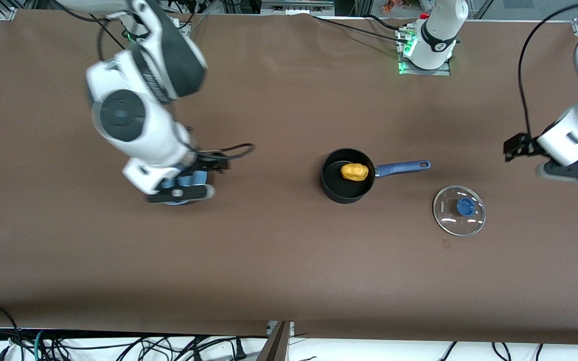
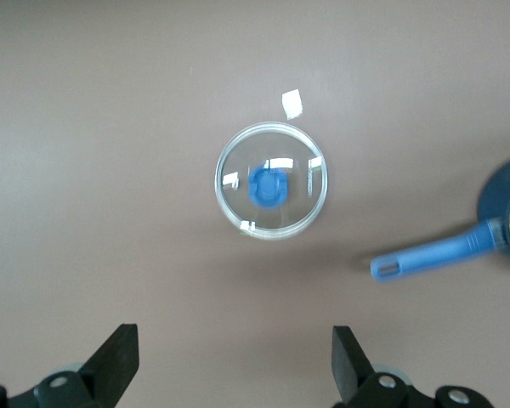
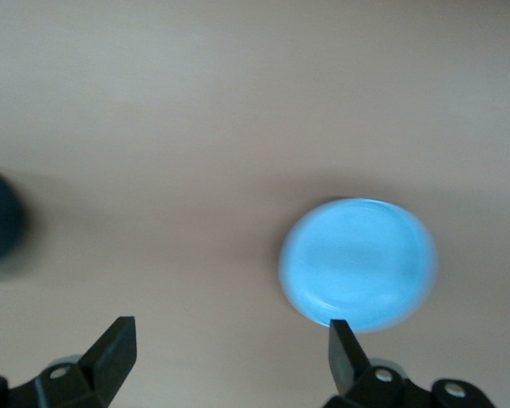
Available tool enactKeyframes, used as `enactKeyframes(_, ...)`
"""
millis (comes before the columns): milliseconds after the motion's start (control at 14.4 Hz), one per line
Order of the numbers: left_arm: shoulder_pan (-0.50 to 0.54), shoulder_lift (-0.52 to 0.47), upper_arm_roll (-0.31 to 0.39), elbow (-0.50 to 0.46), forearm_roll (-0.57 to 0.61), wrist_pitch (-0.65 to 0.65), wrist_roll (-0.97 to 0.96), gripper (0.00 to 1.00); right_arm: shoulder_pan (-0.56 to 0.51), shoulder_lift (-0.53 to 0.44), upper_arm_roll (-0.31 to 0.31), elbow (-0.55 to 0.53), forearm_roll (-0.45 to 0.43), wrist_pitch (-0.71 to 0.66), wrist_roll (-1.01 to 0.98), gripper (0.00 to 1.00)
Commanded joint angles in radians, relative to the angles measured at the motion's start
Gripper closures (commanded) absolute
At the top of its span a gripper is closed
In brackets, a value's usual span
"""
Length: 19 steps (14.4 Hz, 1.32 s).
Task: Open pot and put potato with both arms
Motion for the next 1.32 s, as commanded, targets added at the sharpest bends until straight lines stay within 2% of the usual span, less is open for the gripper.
enactKeyframes(0,0.007,0.006,-0.026,0.096,-0.081,-0.110,-0.016,0.00,-0.051,-0.106,-0.044,-0.035,-0.039,-0.110,-0.177,0.00)
enactKeyframes(139,0.007,-0.011,-0.028,0.115,-0.100,-0.118,-0.021,0.00,-0.132,-0.168,-0.046,-0.067,-0.034,-0.150,-0.275,0.00)
enactKeyframes(279,0.009,-0.049,-0.025,0.102,-0.103,-0.130,-0.038,0.00,-0.201,-0.278,-0.046,-0.171,-0.022,-0.144,-0.275,0.00)
enactKeyframes(418,0.009,-0.052,-0.026,0.083,-0.105,-0.125,-0.110,0.00,-0.211,-0.333,-0.049,-0.221,-0.039,-0.153,-0.275,0.00)
enactKeyframes(557,0.010,-0.048,-0.026,0.071,-0.157,-0.118,-0.140,0.00,-0.238,-0.393,-0.090,-0.222,-0.025,-0.176,-0.281,0.00)
enactKeyframes(766,0.012,-0.048,-0.026,0.074,-0.168,-0.110,-0.167,0.00,-0.240,-0.425,-0.136,-0.231,-0.016,-0.167,-0.281,0.00)
enactKeyframes(836,0.012,-0.048,-0.026,0.077,-0.168,-0.110,-0.167,0.00,-0.240,-0.436,-0.147,-0.251,0.013,-0.164,-0.286,0.00)
enactKeyframes(1045,0.004,-0.043,-0.031,0.083,-0.169,-0.110,-0.167,0.00,-0.240,-0.478,-0.150,-0.352,0.033,-0.141,-0.286,0.00)
enactKeyframes(1254,0.000,-0.040,-0.038,0.086,-0.168,-0.105,-0.165,0.00,-0.240,-0.490,-0.155,-0.377,0.032,-0.147,-0.279,0.00)
